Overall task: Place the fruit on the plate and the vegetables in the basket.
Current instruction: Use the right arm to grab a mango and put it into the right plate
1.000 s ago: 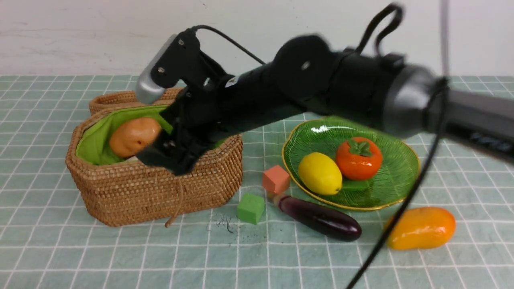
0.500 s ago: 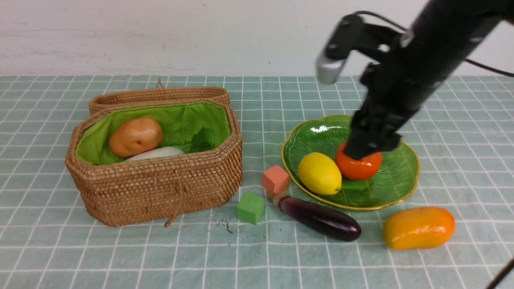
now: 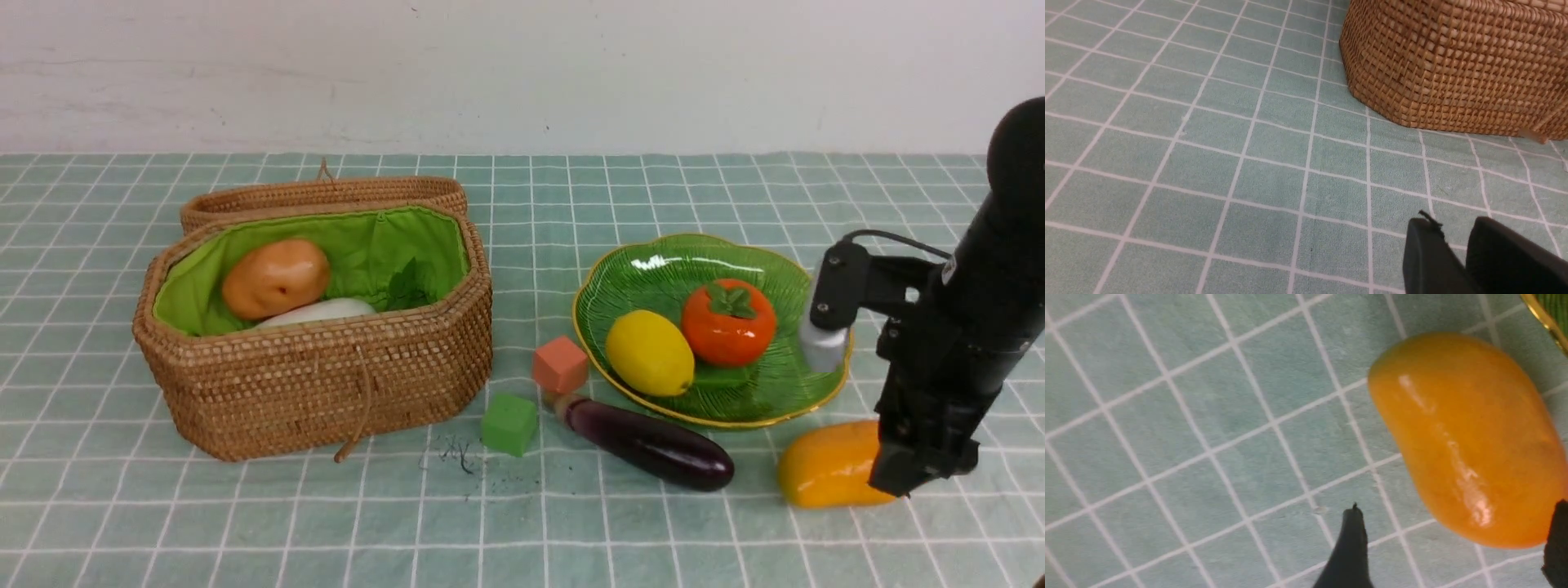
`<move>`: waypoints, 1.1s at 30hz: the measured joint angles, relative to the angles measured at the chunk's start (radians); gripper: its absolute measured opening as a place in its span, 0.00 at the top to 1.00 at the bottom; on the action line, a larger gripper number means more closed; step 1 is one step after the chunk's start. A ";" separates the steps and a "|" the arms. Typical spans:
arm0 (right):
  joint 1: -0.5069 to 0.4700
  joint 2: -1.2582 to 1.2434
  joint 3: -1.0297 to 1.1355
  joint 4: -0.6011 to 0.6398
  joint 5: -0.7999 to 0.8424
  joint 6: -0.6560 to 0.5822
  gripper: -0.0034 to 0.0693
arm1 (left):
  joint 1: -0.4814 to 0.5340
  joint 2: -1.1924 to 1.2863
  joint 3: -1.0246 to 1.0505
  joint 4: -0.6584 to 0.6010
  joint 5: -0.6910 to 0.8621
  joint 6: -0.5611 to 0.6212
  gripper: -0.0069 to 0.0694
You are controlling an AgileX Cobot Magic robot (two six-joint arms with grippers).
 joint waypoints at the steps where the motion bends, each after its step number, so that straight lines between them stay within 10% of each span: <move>1: 0.000 0.000 0.013 -0.011 -0.045 -0.020 0.15 | 0.000 0.000 0.000 0.000 0.000 0.000 0.71; 33: 0.000 0.039 -0.138 0.109 0.005 0.003 0.21 | 0.000 0.000 0.000 0.001 0.000 0.000 0.69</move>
